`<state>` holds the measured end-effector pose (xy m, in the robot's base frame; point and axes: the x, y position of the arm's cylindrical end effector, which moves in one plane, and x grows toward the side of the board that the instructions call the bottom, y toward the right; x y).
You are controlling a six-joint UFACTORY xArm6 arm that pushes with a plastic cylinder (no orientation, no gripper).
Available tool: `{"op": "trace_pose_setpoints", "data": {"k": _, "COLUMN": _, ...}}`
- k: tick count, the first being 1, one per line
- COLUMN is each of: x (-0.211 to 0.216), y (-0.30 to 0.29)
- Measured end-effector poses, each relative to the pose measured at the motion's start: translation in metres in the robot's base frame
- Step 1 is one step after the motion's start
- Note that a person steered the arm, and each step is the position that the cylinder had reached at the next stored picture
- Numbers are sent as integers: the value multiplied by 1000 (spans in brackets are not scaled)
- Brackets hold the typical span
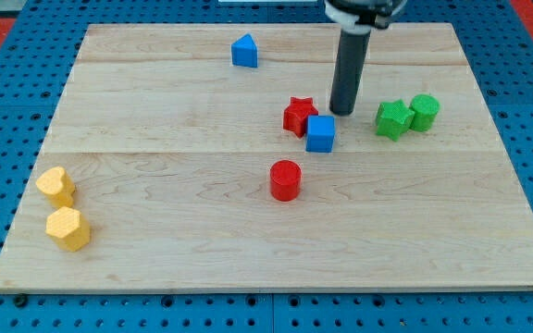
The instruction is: Move the blue cube at the left of the blue triangle
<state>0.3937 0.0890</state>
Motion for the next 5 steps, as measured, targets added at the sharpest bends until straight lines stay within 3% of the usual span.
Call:
{"op": "trace_pose_setpoints", "data": {"k": 1, "x": 38, "y": 29}}
{"op": "trace_pose_setpoints", "data": {"k": 2, "x": 47, "y": 19}}
{"op": "trace_pose_setpoints", "data": {"k": 3, "x": 43, "y": -85}}
{"op": "trace_pose_setpoints", "data": {"k": 4, "x": 48, "y": -100}}
{"op": "trace_pose_setpoints", "data": {"k": 5, "x": 40, "y": -168}}
